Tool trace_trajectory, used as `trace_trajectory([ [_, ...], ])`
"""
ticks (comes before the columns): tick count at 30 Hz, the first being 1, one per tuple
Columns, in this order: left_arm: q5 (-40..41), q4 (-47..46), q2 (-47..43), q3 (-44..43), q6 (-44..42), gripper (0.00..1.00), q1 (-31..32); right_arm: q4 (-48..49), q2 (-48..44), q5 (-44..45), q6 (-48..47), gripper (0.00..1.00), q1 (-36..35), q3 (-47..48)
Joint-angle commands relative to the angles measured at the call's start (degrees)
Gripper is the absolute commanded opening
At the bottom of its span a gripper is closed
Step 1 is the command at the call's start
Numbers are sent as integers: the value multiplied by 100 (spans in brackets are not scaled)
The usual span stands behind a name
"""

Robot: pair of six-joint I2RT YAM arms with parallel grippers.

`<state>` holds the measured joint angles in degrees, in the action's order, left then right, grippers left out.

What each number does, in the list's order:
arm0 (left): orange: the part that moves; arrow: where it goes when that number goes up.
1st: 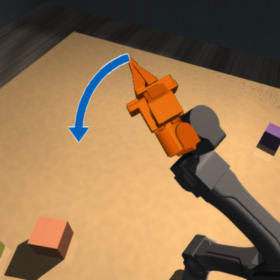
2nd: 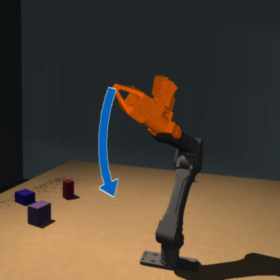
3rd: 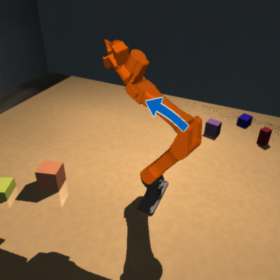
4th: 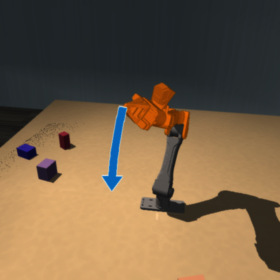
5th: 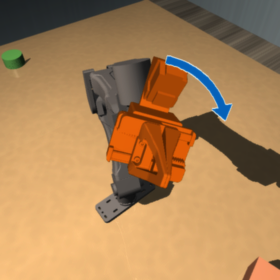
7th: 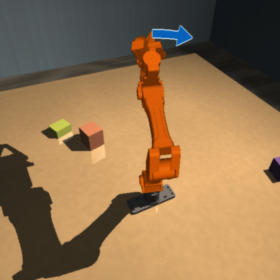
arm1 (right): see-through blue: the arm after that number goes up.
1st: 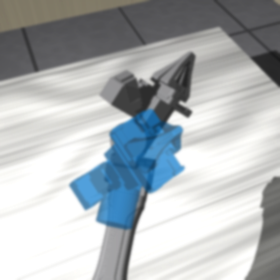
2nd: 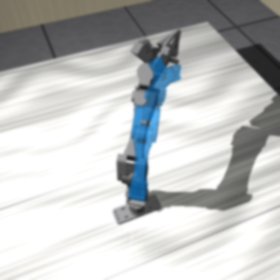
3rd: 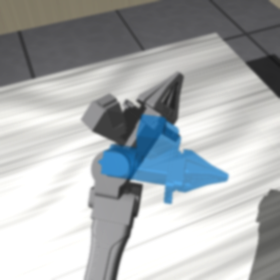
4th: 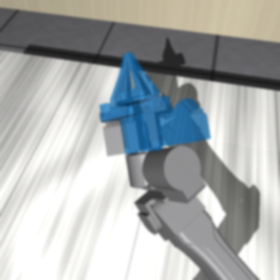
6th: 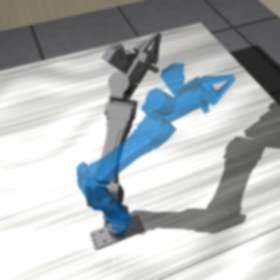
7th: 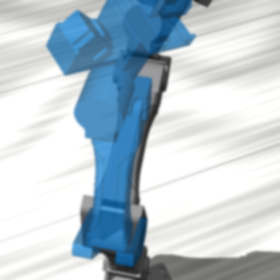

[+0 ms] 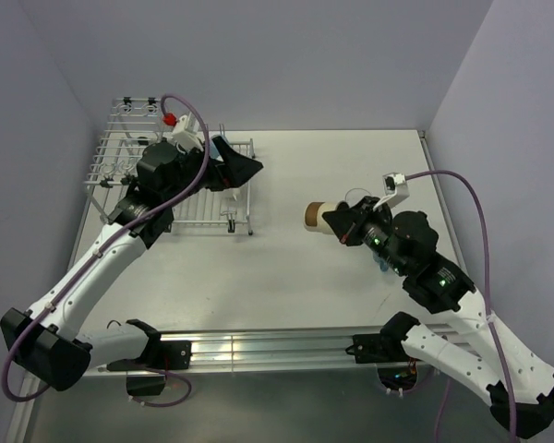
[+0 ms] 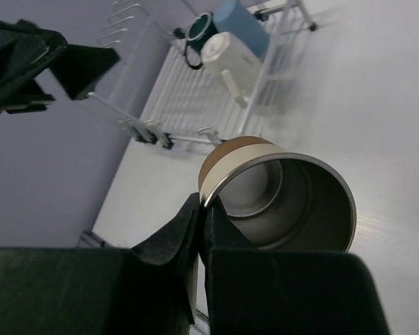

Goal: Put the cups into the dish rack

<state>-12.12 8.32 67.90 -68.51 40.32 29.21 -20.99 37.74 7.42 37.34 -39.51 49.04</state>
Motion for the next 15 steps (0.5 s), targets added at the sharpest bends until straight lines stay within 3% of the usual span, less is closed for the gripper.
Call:
trace_trajectory([
  [1,-1608,-1252,39,206,635,99,-12,990,295,-1285,167,0,380,1],
  [6,-2355,-2104,364,523,1189,99,-12,2484,462,-2733,712,0,935,-289],
  [15,-2436,-2361,768,655,1268,99,164,3944,911,-3563,1618,0,1235,-448],
])
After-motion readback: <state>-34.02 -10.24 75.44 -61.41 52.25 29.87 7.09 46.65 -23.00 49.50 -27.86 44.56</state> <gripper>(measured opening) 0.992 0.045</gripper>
